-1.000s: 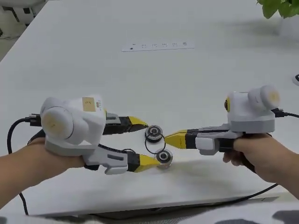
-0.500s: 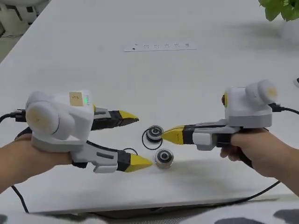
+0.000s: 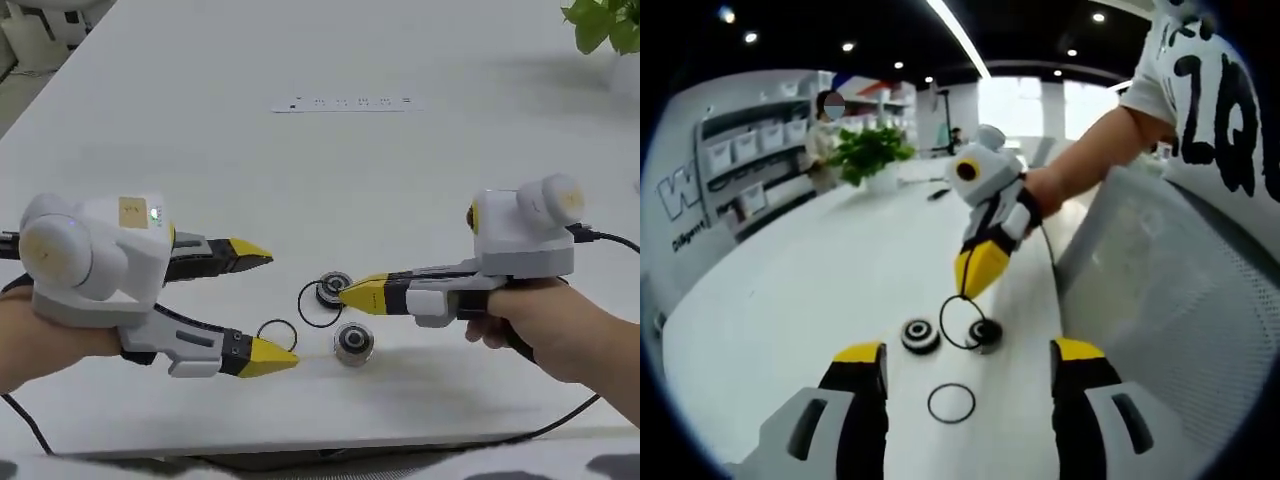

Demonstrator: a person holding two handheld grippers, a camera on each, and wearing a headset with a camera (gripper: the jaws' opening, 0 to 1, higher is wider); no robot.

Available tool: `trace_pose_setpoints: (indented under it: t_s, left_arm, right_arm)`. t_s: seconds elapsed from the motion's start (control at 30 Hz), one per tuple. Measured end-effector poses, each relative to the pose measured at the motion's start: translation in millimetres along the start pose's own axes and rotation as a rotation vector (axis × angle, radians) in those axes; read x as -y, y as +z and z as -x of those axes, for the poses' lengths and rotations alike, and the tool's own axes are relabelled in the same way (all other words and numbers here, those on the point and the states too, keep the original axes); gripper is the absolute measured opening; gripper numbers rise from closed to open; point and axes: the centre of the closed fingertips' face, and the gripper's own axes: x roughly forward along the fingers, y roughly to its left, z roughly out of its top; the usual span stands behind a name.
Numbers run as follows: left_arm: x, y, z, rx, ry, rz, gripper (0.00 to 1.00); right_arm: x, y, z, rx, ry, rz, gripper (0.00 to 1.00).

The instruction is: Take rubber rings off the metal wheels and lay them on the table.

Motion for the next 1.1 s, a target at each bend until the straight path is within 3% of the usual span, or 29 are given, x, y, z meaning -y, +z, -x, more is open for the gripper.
trace_pose_setpoints:
  t_s: [1.1]
  left_arm:
    - [-4.5, -15.7, 26.4, -0.021, 0.043, 0.035, 0.74]
  right_arm:
    - [8.3, -9.3, -18.1, -0.056, 0.011, -0.015, 0.0]
